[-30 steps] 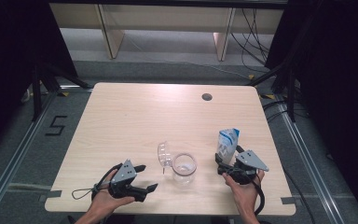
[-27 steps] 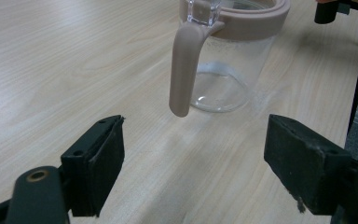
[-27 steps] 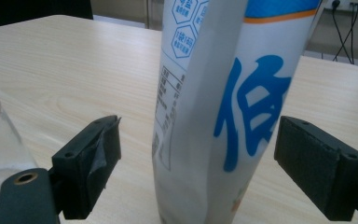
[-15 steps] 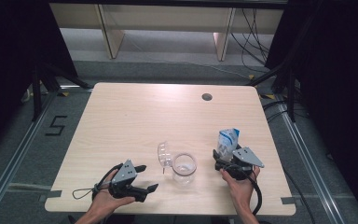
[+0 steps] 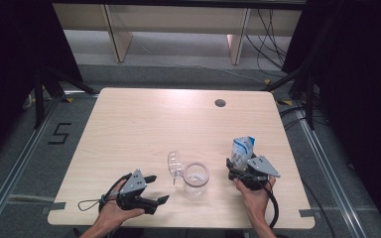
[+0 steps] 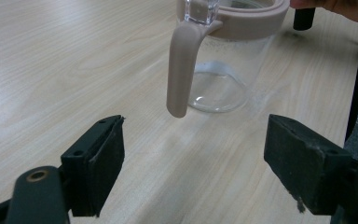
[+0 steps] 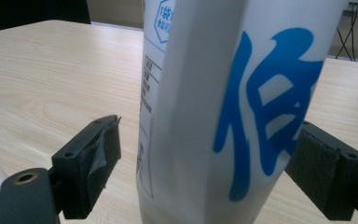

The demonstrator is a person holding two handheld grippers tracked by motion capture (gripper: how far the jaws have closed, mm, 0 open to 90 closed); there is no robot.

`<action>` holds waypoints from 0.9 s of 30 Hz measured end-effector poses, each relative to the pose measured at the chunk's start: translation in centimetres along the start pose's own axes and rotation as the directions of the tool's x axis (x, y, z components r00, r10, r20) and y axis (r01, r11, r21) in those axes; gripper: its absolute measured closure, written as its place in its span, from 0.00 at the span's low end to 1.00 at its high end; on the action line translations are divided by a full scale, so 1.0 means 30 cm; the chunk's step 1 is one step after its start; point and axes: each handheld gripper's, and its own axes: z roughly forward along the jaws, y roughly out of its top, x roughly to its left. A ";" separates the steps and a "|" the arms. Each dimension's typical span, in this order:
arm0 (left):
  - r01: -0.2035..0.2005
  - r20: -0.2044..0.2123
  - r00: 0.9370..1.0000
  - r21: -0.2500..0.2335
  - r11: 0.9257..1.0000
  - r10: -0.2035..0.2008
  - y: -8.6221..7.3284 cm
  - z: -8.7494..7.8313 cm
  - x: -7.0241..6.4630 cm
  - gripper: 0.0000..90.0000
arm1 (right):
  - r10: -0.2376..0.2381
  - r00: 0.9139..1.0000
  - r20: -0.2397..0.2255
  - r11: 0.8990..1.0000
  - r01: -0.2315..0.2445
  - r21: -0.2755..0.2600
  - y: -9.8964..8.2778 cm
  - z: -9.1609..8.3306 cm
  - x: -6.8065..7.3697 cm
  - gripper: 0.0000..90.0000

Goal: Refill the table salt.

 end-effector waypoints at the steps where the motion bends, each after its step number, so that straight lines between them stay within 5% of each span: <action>1: 0.029 0.001 1.000 0.001 1.000 -0.029 -0.002 0.001 -0.006 0.22 | -0.012 1.000 0.002 1.000 0.012 -0.004 -0.001 0.004 -0.003 0.17; 6: 0.005 -0.009 1.000 0.000 1.000 -0.005 -0.001 -0.006 -0.006 0.22 | 0.040 0.999 -0.009 0.999 -0.040 0.007 -0.011 0.017 0.003 0.17; 15: -0.003 -0.003 1.000 0.000 1.000 0.003 -0.004 -0.013 -0.016 0.22 | -0.022 1.000 0.005 1.000 0.022 0.003 -0.020 0.045 0.014 0.21; 18: 0.012 -0.002 1.000 0.001 1.000 -0.012 -0.004 -0.011 -0.021 0.22 | -0.017 1.000 0.013 1.000 0.017 0.002 -0.020 0.048 0.016 0.22; 22: -0.017 0.004 1.000 0.000 1.000 0.017 -0.002 -0.008 -0.020 0.22 | 0.010 1.000 0.023 1.000 -0.009 -0.008 -0.021 0.044 0.015 0.25; 25: 0.007 0.014 1.000 -0.001 1.000 -0.007 -0.005 -0.005 -0.025 0.22 | 0.012 1.000 0.027 1.000 -0.012 0.000 -0.020 0.043 0.013 0.28; 27: -0.019 0.005 1.000 0.002 1.000 0.019 -0.003 -0.009 -0.023 0.22 | 0.012 0.999 0.032 1.000 -0.012 0.010 -0.021 0.044 0.008 0.31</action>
